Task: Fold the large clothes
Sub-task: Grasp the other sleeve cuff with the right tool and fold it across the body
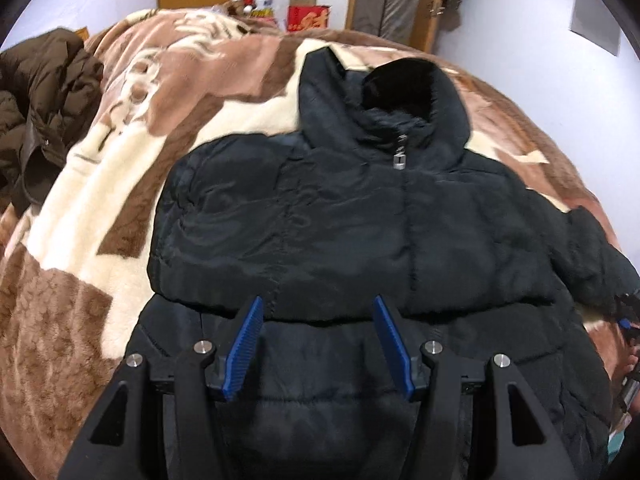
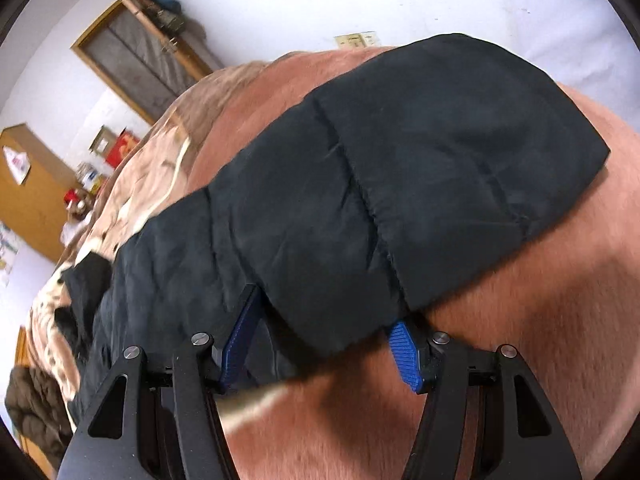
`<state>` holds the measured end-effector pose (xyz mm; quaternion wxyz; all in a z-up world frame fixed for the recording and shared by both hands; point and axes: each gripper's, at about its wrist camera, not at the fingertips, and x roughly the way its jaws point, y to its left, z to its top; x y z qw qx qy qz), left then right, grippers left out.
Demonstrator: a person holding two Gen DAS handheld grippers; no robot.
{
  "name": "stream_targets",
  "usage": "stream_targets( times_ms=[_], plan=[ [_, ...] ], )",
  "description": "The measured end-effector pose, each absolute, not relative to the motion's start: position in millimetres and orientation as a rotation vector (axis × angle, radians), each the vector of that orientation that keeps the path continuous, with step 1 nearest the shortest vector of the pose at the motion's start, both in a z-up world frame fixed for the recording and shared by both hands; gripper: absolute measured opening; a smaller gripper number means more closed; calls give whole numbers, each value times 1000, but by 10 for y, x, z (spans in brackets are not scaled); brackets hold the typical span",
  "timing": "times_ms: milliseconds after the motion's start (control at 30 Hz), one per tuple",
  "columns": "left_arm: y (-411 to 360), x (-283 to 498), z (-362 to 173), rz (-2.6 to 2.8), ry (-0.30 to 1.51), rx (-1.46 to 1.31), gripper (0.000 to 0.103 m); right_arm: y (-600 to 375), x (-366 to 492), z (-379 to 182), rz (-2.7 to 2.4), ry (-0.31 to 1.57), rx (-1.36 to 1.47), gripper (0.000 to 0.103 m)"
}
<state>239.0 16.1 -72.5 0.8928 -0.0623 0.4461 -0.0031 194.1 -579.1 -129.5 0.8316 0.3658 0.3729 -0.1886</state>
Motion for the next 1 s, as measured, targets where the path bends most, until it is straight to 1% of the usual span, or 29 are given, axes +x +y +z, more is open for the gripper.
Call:
stream_targets(
  times_ms=[33,67,100,133,200,333,433,533,633,733,833,1000],
  plan=[
    [177,2416,-750,-3,934,-144,59,-5790,1964,-1260,-419,785,765,48],
    [187,2427,-759,-5,938,-155,59,-5780,1985,-1229,-428,784,756,42],
    [189,2421,-759,-9,937,-163,59,-5776,1986,-1162,-427,771,752,27],
    [185,2405,-749,-14,933,-164,59,-5772,2010,-1101,-421,759,752,16],
    [178,2354,-722,-26,927,-162,59,-5733,1999,-924,-409,734,741,12],
    [236,2239,-633,-31,918,-182,59,-5537,1966,-389,-340,651,692,10],
    [319,2161,-527,-26,898,-200,59,-5259,1940,146,-253,572,625,10],
    [420,2085,-399,-20,865,-226,59,-4777,2008,680,-127,520,533,10],
    [540,2009,-290,-10,831,-249,59,-4248,2135,950,8,522,468,10],
    [686,1944,-215,8,810,-271,59,-3629,2311,988,141,559,419,10],
    [844,1884,-193,28,799,-283,59,-3052,2474,813,231,622,359,10],
    [1110,1823,-246,61,803,-306,59,-2142,2830,110,339,807,284,10]
  ],
)
